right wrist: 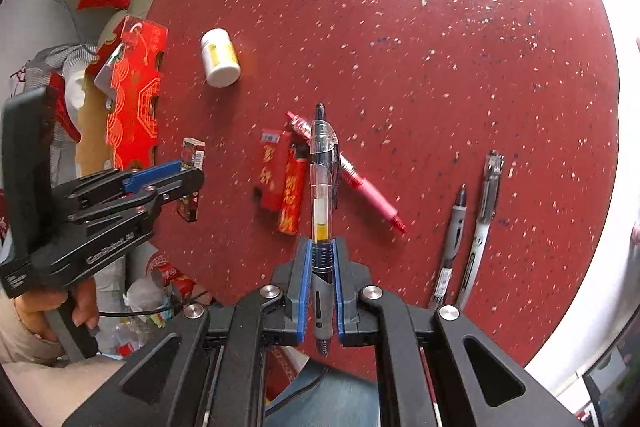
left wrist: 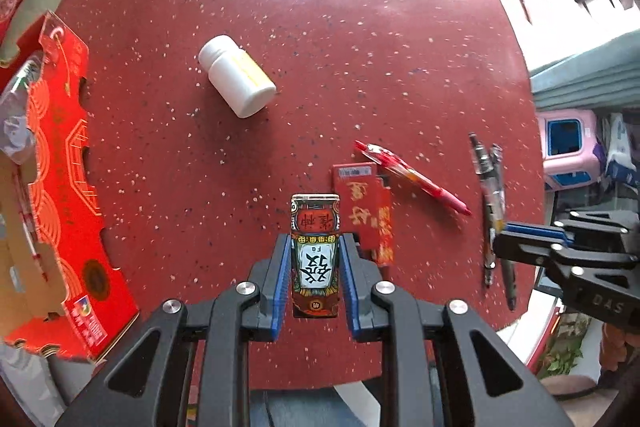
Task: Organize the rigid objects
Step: 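Carry the medicine box and clear pen over the cardboard box with both grippers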
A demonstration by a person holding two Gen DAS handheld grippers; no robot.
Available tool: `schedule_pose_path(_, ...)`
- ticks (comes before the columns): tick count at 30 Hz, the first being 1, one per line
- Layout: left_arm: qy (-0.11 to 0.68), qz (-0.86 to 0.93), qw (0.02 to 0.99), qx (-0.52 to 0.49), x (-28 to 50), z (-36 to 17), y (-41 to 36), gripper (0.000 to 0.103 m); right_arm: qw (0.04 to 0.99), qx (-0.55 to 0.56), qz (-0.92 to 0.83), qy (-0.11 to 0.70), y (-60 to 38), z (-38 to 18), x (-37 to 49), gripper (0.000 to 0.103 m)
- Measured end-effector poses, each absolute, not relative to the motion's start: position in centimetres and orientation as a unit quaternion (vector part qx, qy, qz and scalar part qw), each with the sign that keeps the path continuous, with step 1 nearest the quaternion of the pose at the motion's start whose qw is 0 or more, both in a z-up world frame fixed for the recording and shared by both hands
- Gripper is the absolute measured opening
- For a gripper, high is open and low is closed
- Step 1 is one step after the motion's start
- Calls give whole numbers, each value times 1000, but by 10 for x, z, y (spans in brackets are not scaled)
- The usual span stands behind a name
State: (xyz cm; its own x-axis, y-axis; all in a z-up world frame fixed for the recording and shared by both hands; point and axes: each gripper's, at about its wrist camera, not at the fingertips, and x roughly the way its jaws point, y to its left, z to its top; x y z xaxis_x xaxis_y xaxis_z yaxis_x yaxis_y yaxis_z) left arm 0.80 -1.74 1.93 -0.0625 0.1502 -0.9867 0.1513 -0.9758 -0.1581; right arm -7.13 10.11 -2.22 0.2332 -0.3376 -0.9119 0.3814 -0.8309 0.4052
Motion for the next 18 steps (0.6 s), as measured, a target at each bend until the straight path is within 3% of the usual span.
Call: schedule_pose_path(18, 125, -759, 9, 639, -4, 64, -86, 26, 289, 702, -648, 61, 52, 15, -70, 11)
